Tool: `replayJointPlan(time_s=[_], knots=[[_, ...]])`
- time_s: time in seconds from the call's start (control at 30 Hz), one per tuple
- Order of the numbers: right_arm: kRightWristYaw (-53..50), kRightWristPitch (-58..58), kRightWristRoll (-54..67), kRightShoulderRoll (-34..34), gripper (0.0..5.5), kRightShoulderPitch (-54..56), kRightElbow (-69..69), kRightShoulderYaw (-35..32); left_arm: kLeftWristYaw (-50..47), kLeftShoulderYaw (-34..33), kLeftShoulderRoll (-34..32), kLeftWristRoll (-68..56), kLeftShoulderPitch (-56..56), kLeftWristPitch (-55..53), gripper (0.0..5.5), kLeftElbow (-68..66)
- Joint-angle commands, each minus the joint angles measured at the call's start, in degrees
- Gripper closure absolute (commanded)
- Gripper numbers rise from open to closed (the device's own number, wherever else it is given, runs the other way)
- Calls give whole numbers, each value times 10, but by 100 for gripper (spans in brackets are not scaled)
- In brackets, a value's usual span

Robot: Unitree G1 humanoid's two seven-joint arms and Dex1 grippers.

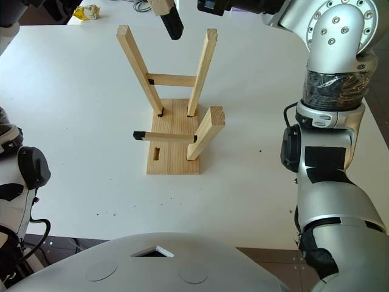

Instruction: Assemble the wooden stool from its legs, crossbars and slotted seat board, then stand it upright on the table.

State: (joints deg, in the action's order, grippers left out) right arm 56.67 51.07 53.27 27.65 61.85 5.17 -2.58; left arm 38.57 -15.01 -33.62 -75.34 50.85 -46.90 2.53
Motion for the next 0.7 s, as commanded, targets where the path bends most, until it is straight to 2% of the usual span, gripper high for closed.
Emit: replayJointPlan(time_s=[0.03, 0.2, 0.43, 0.57, 0.7], knots=[[64, -38, -28, 13, 345, -17, 0, 11, 14, 4, -3, 11, 21, -20, 121, -15], [121, -61, -65, 15, 345, -15, 10, 42, 35, -1, 6, 1, 7, -30, 121, 14], [179, -71, -89, 27, 345, -5, 29, 51, 58, -13, -4, -13, -36, -38, 121, 77], [204, -74, -100, 33, 345, 2, 35, 49, 57, -20, -9, 1, -48, -32, 121, 79], [240, -106, -139, 44, 345, -5, 25, 76, 63, -16, -10, 21, -50, -24, 121, 77]])
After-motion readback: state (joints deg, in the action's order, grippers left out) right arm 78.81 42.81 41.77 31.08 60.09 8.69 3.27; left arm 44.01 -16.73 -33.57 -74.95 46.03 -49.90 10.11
